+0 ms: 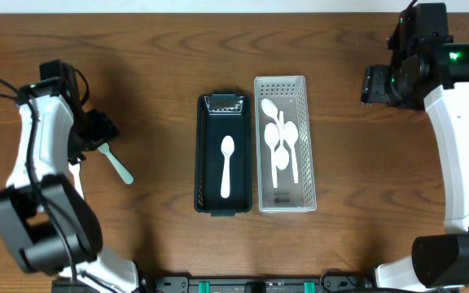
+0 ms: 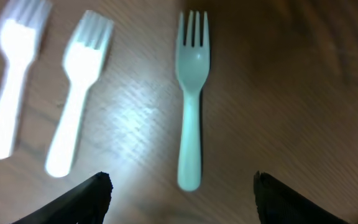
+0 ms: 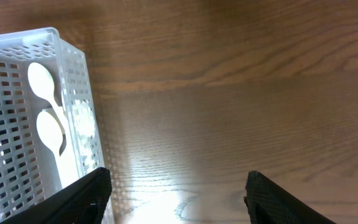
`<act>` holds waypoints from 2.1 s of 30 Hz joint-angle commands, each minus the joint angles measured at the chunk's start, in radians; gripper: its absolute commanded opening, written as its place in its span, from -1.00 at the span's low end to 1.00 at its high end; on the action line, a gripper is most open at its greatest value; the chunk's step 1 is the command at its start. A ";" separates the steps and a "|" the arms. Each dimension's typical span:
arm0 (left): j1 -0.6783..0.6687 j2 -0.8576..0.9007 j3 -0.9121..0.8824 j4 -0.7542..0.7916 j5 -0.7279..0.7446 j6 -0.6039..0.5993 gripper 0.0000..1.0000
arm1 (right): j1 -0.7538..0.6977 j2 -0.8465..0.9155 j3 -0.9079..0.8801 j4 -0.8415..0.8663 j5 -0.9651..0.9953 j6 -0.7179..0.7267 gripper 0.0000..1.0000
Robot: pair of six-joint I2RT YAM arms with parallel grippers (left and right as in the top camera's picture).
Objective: Pack container
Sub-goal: 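Move the left gripper toward the mint-green fork, then lower and grasp the mint-green fork with the left gripper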
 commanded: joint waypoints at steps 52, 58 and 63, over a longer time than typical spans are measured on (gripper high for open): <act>0.011 0.283 -0.003 0.067 0.118 -0.001 -0.54 | 0.003 -0.002 -0.006 0.001 0.003 -0.011 0.47; 0.011 0.283 -0.003 0.067 0.101 -0.001 -0.60 | 0.003 -0.002 -0.006 0.001 0.002 -0.011 0.47; 0.011 0.283 -0.003 0.067 0.083 0.004 -0.71 | 0.003 -0.002 -0.006 0.000 0.003 -0.011 0.47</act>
